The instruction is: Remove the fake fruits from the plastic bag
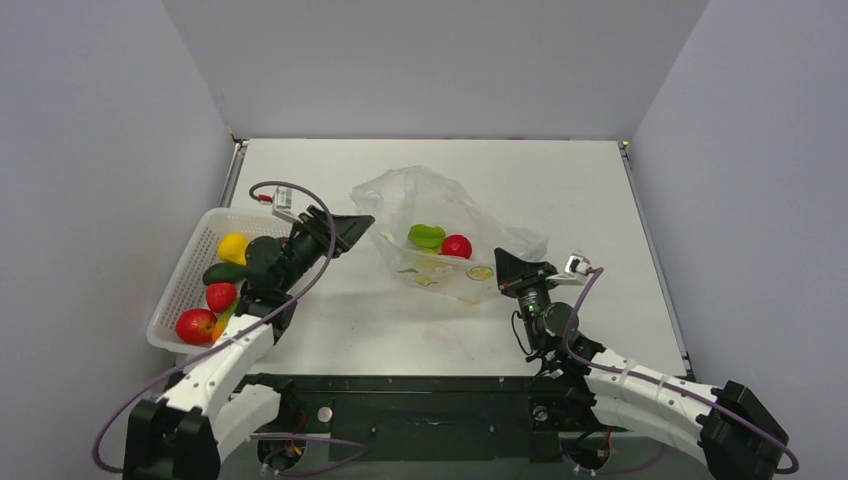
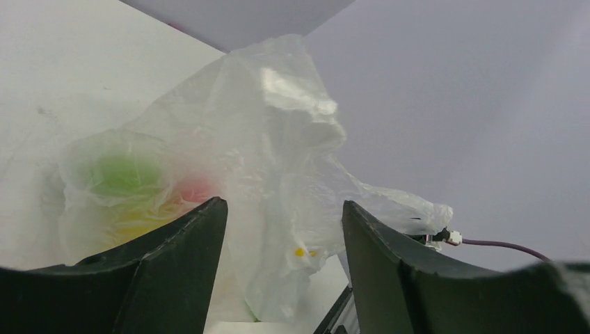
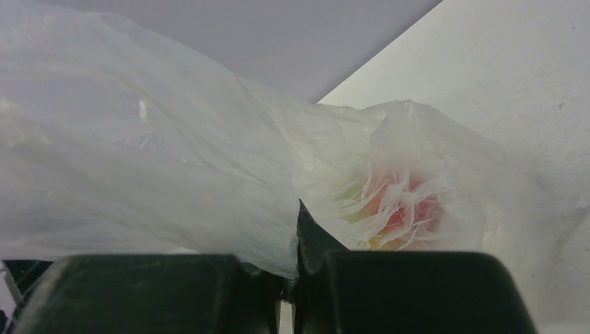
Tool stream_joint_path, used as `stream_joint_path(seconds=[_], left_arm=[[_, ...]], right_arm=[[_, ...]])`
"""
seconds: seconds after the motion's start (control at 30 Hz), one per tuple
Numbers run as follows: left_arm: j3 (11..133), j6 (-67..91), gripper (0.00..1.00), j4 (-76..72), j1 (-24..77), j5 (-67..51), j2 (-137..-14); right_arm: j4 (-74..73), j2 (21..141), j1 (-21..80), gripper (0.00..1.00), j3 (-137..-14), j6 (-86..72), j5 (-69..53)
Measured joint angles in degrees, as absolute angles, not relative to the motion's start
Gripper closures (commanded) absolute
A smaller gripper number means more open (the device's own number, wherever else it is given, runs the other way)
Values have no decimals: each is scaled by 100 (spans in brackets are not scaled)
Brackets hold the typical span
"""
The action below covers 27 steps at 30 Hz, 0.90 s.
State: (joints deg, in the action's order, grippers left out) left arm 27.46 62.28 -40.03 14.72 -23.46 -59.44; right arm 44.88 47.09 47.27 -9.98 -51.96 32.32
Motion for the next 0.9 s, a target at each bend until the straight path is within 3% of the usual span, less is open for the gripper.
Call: stream_joint_path(seconds=[0.17, 0.33, 0.47, 0.7, 0.9], left_arm=[[3479, 4849, 34, -1133, 1455, -2204, -4517], [4342, 4042, 34, 823, 1494, -2351, -3986], [5094, 3756, 34, 1922, 1890, -2298, -4062], [6418, 3319, 37, 3030, 3603, -1437, -4893], [7035, 3026, 30, 3479, 4600, -115, -5500]], right_arm=[[3839, 4617, 5306, 100, -1343, -4853, 3559], [3413, 4698, 5592, 100, -1726, -4593, 3811], [3190, 4886, 5599, 100, -1785, -4488, 3852], [2934, 4952, 5599, 100, -1789, -4508, 3879], [2611, 4956, 5599, 100, -2012, -4628, 3900]])
